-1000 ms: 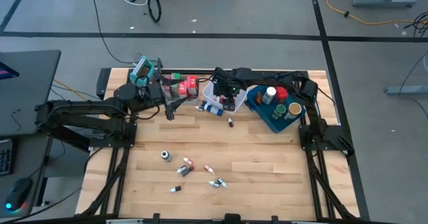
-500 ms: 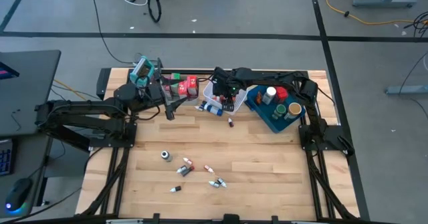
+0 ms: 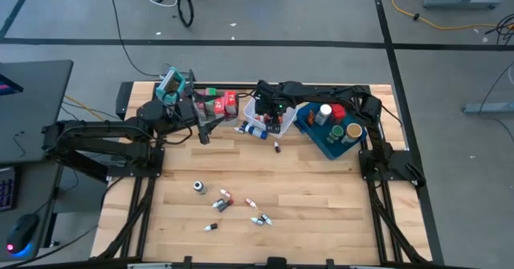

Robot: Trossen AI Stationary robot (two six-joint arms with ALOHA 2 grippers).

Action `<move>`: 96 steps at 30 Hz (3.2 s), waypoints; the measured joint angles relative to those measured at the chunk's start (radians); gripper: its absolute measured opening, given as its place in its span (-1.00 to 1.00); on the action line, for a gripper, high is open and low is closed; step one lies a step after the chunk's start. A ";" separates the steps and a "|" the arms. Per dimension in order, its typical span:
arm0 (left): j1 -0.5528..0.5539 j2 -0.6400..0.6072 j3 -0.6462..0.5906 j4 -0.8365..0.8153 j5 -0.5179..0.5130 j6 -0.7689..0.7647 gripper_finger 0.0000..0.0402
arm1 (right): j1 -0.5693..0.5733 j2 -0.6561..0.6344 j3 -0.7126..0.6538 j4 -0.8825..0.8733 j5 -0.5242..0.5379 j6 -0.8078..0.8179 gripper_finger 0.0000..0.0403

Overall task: Pick & Place Kitchen Items
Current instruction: Put the large orange food coloring bottle into the white bin

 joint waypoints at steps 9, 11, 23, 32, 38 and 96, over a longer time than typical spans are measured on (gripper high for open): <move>0.000 0.000 0.000 0.000 0.000 0.000 0.58 | 0.000 0.000 0.000 0.000 0.000 0.000 0.25; 0.000 0.000 0.000 0.000 0.000 0.000 0.58 | 0.000 0.000 0.000 0.000 0.000 0.000 0.25; 0.000 0.000 0.000 0.000 0.000 0.000 0.58 | 0.023 0.000 0.000 0.000 -0.067 0.077 0.25; 0.000 0.000 0.000 0.000 0.000 0.000 0.58 | 0.097 0.000 0.000 -0.001 -0.064 0.107 0.25; 0.000 0.000 0.000 0.000 0.000 0.000 0.58 | 0.121 0.000 0.000 -0.003 0.073 0.055 0.25; 0.000 0.000 0.000 -0.008 0.005 -0.026 0.58 | 0.066 -0.339 0.016 -0.062 -0.261 -0.049 -0.27</move>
